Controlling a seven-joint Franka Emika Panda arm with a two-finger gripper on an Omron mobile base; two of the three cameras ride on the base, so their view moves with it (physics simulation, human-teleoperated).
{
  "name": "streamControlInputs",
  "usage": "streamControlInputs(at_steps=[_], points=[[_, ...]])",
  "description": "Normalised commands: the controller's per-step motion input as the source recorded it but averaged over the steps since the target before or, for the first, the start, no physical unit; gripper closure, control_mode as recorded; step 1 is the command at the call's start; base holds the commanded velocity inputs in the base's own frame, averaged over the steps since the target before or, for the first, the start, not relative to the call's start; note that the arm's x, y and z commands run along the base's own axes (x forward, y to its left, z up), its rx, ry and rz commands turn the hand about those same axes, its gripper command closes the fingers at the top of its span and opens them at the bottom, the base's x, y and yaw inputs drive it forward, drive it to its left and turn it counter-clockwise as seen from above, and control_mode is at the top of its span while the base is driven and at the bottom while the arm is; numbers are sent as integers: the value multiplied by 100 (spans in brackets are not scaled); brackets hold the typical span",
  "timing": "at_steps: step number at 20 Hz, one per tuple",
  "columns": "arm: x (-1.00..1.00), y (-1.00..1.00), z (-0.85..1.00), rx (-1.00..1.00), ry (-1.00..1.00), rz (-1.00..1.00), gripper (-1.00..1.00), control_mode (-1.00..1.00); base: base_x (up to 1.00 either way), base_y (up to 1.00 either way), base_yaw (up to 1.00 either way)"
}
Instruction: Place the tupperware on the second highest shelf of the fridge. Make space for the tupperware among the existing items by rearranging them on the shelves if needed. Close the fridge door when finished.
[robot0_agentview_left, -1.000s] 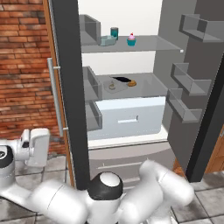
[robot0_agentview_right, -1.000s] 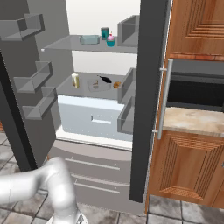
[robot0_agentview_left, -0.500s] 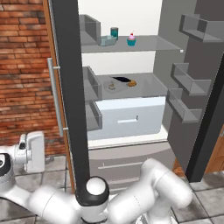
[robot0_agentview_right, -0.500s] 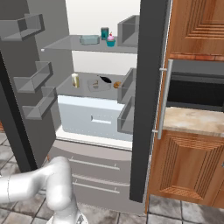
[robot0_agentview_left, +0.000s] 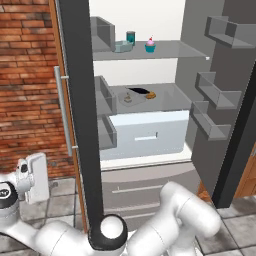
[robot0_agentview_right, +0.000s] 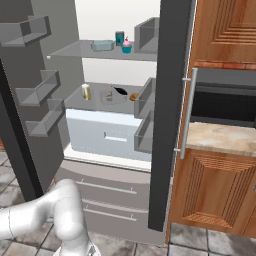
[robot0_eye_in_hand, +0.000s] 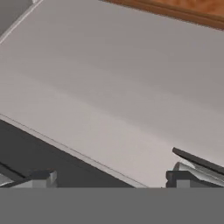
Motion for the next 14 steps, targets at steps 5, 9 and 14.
streamControlInputs(at_steps=[5,9,14], points=[[77,-10,0,15,8,28,-100,-100,0,0,0],[65,0,-5,15,7,23,-100,-100,0,0,0],[50,18,-3,3,16,9,-100,-100,0,0,0]])
